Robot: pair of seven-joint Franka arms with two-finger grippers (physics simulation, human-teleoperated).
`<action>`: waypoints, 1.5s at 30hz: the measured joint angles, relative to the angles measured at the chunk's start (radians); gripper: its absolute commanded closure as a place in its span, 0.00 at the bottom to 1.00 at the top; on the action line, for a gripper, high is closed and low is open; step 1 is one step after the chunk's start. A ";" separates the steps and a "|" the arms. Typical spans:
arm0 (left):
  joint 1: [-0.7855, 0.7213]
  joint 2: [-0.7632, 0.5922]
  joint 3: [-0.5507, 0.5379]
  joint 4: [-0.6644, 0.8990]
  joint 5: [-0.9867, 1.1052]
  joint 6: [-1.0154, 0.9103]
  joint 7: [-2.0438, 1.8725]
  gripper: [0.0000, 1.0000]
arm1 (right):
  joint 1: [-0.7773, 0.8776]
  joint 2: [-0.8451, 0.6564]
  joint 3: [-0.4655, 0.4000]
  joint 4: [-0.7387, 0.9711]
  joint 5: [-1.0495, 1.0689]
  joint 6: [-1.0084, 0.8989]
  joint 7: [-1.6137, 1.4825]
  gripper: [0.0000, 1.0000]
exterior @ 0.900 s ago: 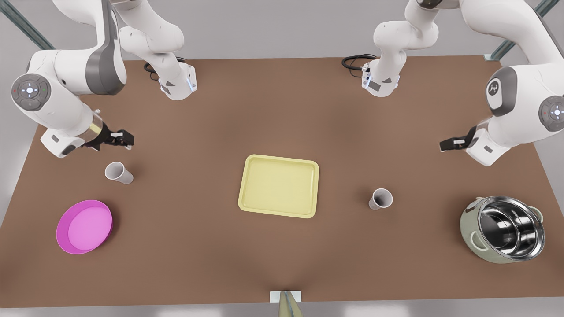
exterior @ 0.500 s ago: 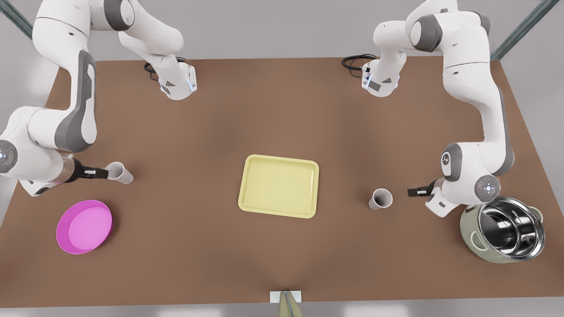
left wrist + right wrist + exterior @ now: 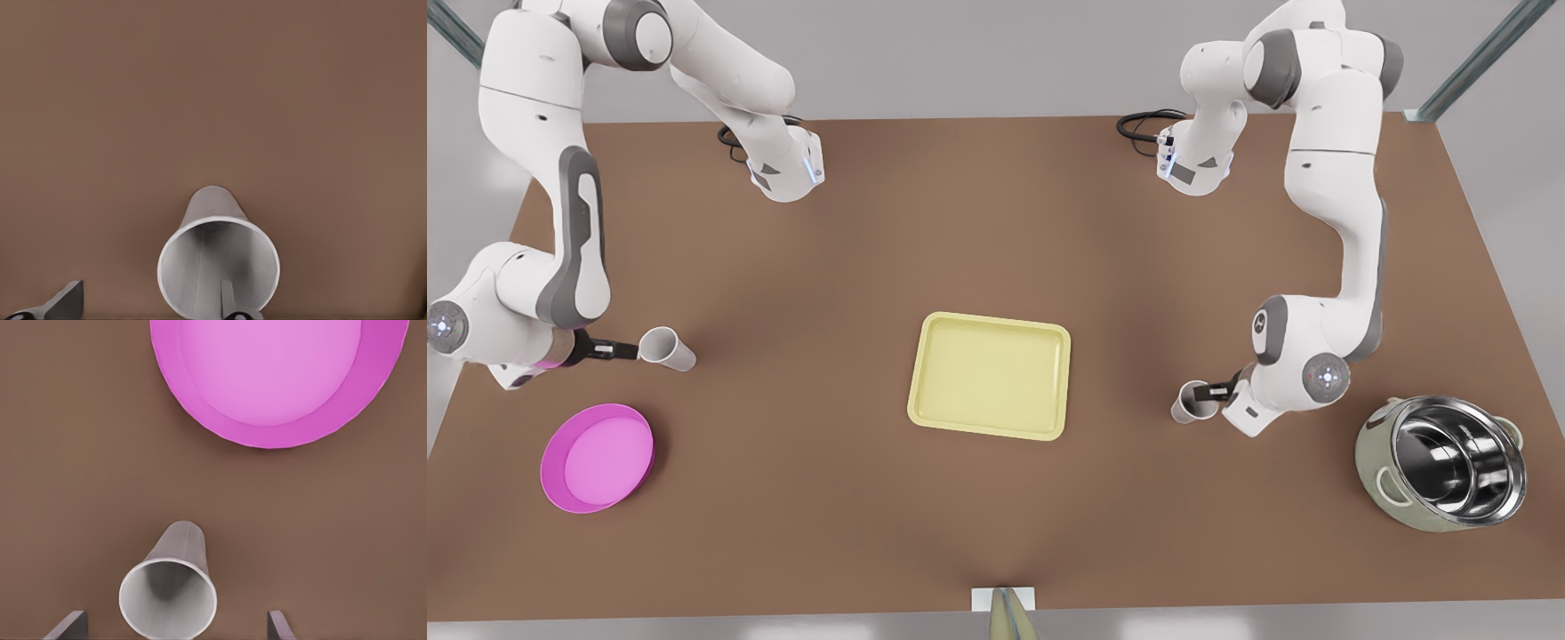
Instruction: Use both arms to respectively pick up the white IKEA cups from the middle-left and middle-right positions, then place the white IKEA cups onto the middle-middle tray, ensuring that the cups remain upright and do not tip over
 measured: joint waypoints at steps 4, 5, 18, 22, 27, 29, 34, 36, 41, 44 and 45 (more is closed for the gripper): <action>-0.003 0.028 -0.002 -0.011 -0.001 0.058 -0.016 0.00 | -0.011 -0.019 0.000 -0.082 0.008 0.100 -0.027 0.00; -0.003 0.038 -0.003 -0.010 -0.001 0.073 -0.019 0.00 | -0.014 -0.020 0.000 -0.096 0.009 0.120 -0.032 0.00; -0.004 0.057 -0.024 0.037 -0.061 0.128 -0.081 0.79 | -0.058 0.022 -0.002 -0.255 0.017 0.303 -0.090 0.00; -0.094 0.052 -0.075 0.193 -0.051 -0.002 -0.149 0.79 | -0.058 0.054 0.000 -0.256 0.018 0.338 -0.101 0.45; -0.313 0.074 -0.119 0.199 -0.017 0.016 -0.318 0.79 | -0.053 0.050 0.007 -0.250 0.033 0.359 -0.126 0.79; -0.350 0.103 -0.122 0.195 -0.011 0.066 -0.388 0.79 | -0.048 0.054 0.011 -0.248 0.031 0.364 -0.133 0.79; -0.359 0.151 -0.148 0.193 -0.007 0.167 -0.543 0.79 | -0.046 0.048 0.092 -0.236 0.031 0.369 -0.142 0.79; -0.360 0.160 -0.155 0.193 -0.007 0.190 -0.596 0.79 | -0.045 0.042 0.171 -0.205 0.040 0.368 -0.144 0.79; -0.358 0.169 -0.159 0.184 -0.019 0.240 -0.695 0.00 | 0.077 0.094 0.314 -0.076 0.056 0.368 -0.147 0.79; -0.350 0.169 -0.163 0.173 -0.040 0.264 -0.721 0.00 | 0.219 0.162 0.321 0.017 0.087 0.369 -0.143 0.79; -0.348 0.168 -0.167 0.171 -0.039 0.269 -0.732 0.00 | 0.262 0.173 0.321 0.038 0.094 0.369 -0.138 0.79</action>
